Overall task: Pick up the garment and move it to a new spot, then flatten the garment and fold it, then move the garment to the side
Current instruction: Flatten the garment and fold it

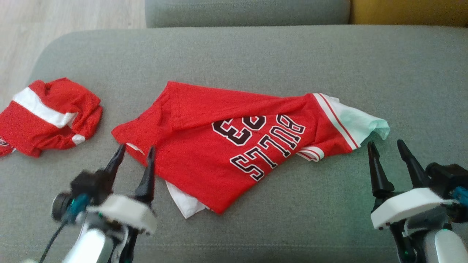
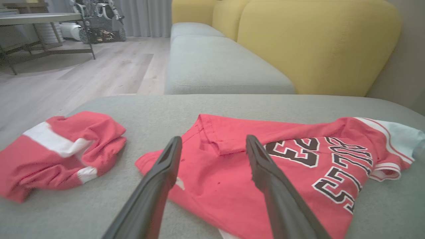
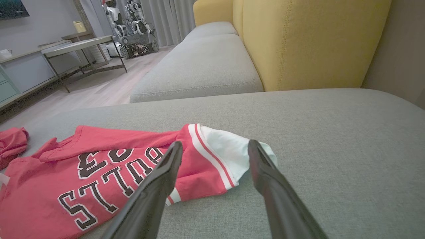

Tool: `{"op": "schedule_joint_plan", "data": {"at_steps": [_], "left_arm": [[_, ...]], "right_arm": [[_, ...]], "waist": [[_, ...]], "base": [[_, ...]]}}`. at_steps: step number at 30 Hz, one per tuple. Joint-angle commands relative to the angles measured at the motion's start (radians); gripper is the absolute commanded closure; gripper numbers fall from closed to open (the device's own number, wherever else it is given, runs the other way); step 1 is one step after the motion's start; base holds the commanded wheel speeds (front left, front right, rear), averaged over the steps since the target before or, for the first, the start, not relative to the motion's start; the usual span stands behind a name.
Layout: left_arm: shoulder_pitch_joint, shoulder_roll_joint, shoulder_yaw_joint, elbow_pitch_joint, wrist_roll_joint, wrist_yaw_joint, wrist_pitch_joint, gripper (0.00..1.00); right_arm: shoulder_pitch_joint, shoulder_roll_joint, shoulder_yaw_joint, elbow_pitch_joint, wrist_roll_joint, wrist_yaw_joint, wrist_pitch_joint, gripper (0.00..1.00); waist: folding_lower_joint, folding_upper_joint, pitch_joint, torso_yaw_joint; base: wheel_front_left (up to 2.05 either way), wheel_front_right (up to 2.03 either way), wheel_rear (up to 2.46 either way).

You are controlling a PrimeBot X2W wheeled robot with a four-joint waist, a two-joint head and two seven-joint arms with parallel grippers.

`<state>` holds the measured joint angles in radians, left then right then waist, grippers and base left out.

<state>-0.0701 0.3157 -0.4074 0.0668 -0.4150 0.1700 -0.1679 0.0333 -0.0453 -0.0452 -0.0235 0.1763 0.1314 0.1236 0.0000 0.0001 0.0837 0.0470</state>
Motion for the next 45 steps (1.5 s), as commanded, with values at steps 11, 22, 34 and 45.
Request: {"op": "schedule_joint_plan", "data": {"at_steps": [11, 22, 34, 45], "left_arm": [[-0.393, -0.070, -0.009, 0.219, -0.089, -0.121, 0.182, 0.00], [-0.562, -0.092, 0.034, 0.594, -0.184, -0.205, 0.215, 0.00], [-0.631, -0.112, 0.026, 0.737, -0.215, -0.271, 0.145, 0.60], [-0.660, -0.105, -0.007, 0.789, -0.202, -0.288, 0.073, 1.00]], "right_arm": [[-0.099, -0.005, 0.051, -0.064, 0.002, -0.001, -0.002, 0.00], [-0.129, -0.005, 0.052, -0.052, 0.009, -0.001, -0.019, 0.00], [-0.141, -0.005, 0.054, -0.038, 0.021, -0.001, -0.034, 0.00], [-0.166, -0.005, -0.007, -0.030, 0.020, -0.001, -0.033, 0.00]], "waist": [[0.0000, -0.0001, 0.132, -0.047], [0.0000, -0.0001, 0.193, -0.086], [0.0000, -0.0001, 0.199, -0.098], [0.0000, -0.0001, 0.186, -0.092]], "base": [[0.00, 0.00, 0.00], [0.00, 0.00, 0.00], [0.00, 0.00, 0.00], [0.00, 0.00, 0.00]]}}
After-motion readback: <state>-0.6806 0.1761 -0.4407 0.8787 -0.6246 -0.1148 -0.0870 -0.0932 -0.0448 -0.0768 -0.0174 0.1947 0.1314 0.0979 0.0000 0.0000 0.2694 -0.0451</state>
